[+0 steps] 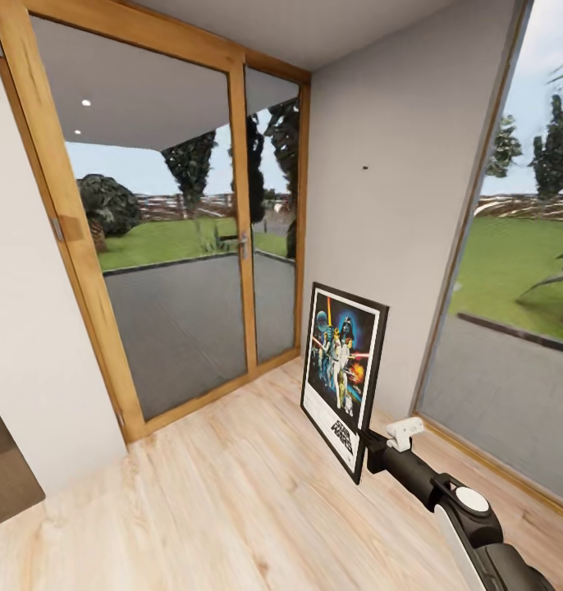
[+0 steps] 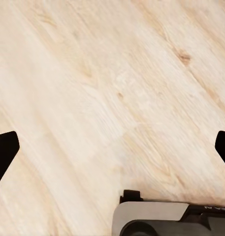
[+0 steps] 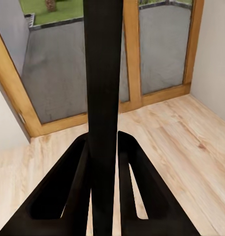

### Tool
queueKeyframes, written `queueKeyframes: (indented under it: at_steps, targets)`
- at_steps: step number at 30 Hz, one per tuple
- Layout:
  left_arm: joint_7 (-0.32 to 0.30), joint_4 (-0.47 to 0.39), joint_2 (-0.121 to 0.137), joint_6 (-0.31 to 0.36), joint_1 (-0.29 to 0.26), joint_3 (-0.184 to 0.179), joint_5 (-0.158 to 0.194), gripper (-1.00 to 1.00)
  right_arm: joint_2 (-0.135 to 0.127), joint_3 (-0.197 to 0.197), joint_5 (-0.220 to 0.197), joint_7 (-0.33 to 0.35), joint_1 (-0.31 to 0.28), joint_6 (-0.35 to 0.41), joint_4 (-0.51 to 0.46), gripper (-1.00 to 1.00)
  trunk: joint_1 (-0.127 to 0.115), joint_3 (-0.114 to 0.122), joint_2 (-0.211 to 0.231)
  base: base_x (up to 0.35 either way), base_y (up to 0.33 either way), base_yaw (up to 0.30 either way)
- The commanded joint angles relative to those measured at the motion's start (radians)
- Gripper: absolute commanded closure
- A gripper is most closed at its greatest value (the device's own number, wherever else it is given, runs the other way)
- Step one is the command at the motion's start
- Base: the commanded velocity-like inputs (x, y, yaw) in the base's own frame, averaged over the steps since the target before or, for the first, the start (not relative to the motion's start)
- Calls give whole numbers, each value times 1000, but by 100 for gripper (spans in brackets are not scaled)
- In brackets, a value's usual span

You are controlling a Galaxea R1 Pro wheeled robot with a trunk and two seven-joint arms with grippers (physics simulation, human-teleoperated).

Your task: Pick up the poster from the kitchen countertop and hang it on one of the wall nails in the kitchen.

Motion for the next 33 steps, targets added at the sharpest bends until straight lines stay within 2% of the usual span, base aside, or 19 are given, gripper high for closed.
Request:
queueKeyframes:
  at_steps: [1,22,33]
  targets:
    - [1,0,0,-2,0,0,0,-100,0,1,-13,2,0,9,-1,100,1,0,0,246,253,0]
    - [1,0,0,-2,1,0,0,-100,0,0,-13,1,0,9,12,100,1,0,0,246,253,-2]
    - [1,0,0,-2,0,0,0,-100,0,0,-13,2,0,9,12,100,1,0,0,246,253,-230]
